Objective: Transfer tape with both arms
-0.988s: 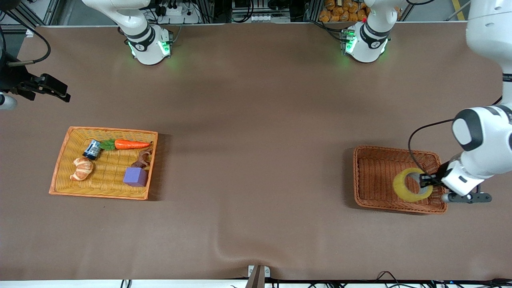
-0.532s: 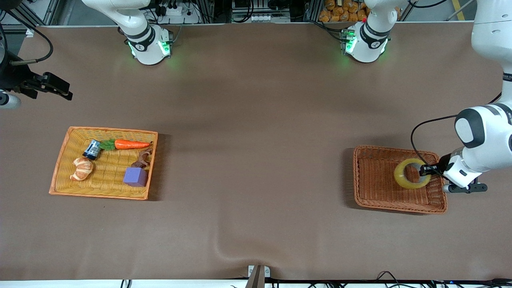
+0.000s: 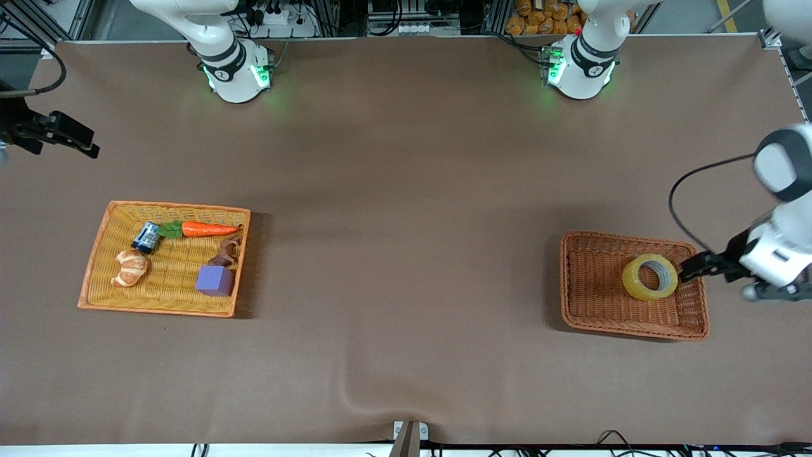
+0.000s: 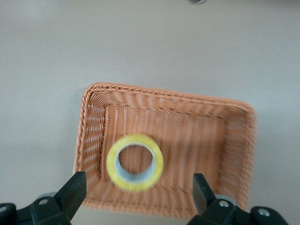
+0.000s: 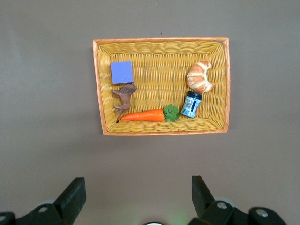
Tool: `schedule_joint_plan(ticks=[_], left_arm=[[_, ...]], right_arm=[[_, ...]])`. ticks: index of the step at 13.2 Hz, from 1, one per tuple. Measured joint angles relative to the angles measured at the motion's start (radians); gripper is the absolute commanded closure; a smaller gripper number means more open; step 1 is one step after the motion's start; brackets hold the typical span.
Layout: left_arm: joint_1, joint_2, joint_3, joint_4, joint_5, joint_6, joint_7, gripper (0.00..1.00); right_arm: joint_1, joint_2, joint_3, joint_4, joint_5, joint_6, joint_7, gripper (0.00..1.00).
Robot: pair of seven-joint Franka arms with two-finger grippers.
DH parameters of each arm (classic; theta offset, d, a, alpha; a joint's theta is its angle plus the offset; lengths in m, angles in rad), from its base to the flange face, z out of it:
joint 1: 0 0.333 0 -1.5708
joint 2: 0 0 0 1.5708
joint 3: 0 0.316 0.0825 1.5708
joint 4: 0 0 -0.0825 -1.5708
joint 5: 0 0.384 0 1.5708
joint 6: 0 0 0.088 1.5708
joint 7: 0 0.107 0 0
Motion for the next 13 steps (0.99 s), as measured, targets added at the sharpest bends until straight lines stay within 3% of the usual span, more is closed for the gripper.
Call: schedule_joint_plan(ticks=[3, 6, 11, 13], left_arm=[[-0.002, -0.117, -0.031, 0.092, 0.002, -0.21, -0.022, 0.0], [-0.002, -0.202, -0.069, 0.118, 0.028, -0.328, -0.091, 0.0], [-0.008, -0.247, -0.068, 0.118, 0.03, -0.365, -0.094, 0.0], [-0.065, -0.247, -0.028, 0.118, 0.03, -0.365, -0.098, 0.0]], right_arm=[[0.0, 0.004, 0.001, 0.0, 0.0, 0.0, 0.0, 0.0], [0.002, 0.009, 0.004, 0.0, 0.0, 0.003, 0.0, 0.0], [0.007, 0.022, 0.01, 0.0, 0.0, 0.007, 0.0, 0.0], [0.008, 0.025, 0.011, 0.0, 0.0, 0.008, 0.0, 0.0]])
